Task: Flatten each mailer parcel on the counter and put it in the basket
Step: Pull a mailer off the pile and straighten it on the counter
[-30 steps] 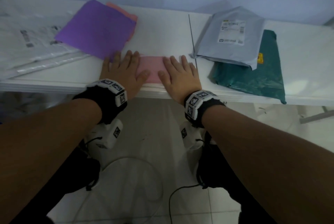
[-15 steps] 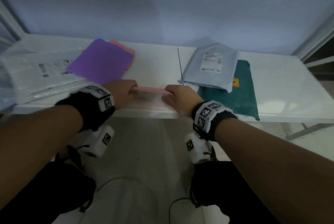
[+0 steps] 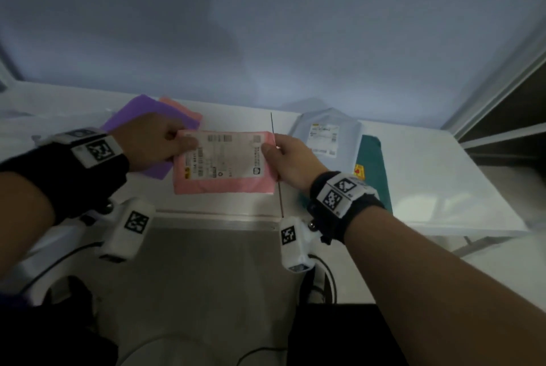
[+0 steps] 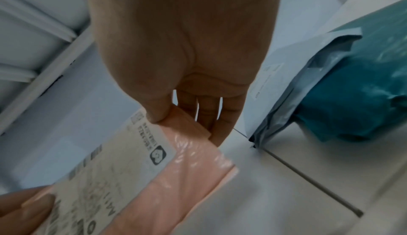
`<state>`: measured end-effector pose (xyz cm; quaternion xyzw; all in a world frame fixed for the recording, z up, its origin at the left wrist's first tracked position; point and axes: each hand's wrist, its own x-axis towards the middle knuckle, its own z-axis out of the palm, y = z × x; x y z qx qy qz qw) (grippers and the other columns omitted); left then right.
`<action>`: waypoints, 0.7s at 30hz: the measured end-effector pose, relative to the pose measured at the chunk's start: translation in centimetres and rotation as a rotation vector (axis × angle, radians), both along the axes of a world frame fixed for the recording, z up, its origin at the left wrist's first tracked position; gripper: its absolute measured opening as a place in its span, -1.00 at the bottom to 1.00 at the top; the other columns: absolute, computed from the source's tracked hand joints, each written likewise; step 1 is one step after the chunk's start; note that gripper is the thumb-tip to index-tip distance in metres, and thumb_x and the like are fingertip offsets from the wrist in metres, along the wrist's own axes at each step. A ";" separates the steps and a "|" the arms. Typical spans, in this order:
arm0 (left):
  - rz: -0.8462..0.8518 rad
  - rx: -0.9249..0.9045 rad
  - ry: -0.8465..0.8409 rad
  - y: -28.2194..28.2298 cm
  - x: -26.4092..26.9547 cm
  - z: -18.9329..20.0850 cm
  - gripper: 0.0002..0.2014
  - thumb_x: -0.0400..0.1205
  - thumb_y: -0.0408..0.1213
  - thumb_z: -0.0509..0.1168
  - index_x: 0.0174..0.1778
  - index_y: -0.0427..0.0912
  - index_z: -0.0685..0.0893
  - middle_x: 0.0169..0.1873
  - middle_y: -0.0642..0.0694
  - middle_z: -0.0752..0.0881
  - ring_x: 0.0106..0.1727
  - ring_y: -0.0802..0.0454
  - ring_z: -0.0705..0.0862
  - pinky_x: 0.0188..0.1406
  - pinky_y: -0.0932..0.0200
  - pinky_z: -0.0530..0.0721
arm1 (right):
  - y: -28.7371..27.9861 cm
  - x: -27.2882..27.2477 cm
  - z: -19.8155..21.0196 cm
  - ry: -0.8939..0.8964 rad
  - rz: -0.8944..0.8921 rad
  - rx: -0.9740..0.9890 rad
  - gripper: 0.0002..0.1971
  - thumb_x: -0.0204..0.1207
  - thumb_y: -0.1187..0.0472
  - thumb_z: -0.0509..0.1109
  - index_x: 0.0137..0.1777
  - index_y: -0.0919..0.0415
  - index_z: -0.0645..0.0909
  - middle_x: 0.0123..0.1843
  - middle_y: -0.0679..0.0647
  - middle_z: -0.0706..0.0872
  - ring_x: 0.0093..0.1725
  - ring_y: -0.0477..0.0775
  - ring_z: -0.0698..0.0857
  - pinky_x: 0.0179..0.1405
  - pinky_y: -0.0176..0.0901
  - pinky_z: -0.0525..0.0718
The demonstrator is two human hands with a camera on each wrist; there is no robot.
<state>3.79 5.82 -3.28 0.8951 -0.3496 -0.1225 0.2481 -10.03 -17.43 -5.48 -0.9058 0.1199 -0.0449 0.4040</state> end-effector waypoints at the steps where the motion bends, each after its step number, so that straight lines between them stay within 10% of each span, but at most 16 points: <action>1: 0.014 -0.043 0.016 -0.3 -0.2 0.1 -0.77 0.67 -0.10 0.28 -0.20 -0.17 0.64 -0.30 -0.15 0.75 -0.18 -0.15 0.74 -0.06 -0.04 0.70 | 0.0 0.3 0.1 -0.022 -0.023 0.040 -0.67 0.74 0.03 0.13 0.19 0.16 0.67 0.07 0.09 0.79 0.04 0.11 0.76 0.15 0.17 0.74; 5: 0.094 -0.245 0.183 -1.2 -0.8 1.5 -0.83 0.74 -0.20 0.19 -0.04 -0.22 0.58 -0.20 -0.25 0.75 -0.18 -0.22 0.74 -0.17 -0.11 0.73 | 0.2 0.9 1.2 -0.135 -0.135 0.201 -0.62 0.59 -0.13 0.16 0.12 0.05 0.70 0.04 0.05 0.82 0.07 0.13 0.78 0.16 0.24 0.73; 10: 0.164 -0.254 -0.028 -1.3 -1.5 2.6 -0.77 0.73 -0.16 0.18 -0.02 -0.25 0.63 -0.23 -0.15 0.74 -0.28 0.00 0.70 -0.38 0.18 0.56 | 1.1 1.3 1.6 -0.135 -0.210 0.171 -0.46 0.46 -0.30 0.10 -0.02 0.12 0.68 -0.05 0.09 0.81 0.00 0.19 0.78 0.10 0.27 0.73; 21: 0.304 -0.263 -0.026 -2.0 -0.6 3.5 -0.78 0.71 -0.22 0.18 -0.16 -0.27 0.57 -0.28 -0.19 0.62 -0.27 -0.15 0.58 -0.43 0.14 0.37 | 1.3 2.4 3.0 -0.115 -0.210 0.063 -0.61 0.64 -0.03 0.16 -0.22 0.27 0.55 -0.22 0.14 0.71 -0.19 0.16 0.67 -0.09 0.06 0.64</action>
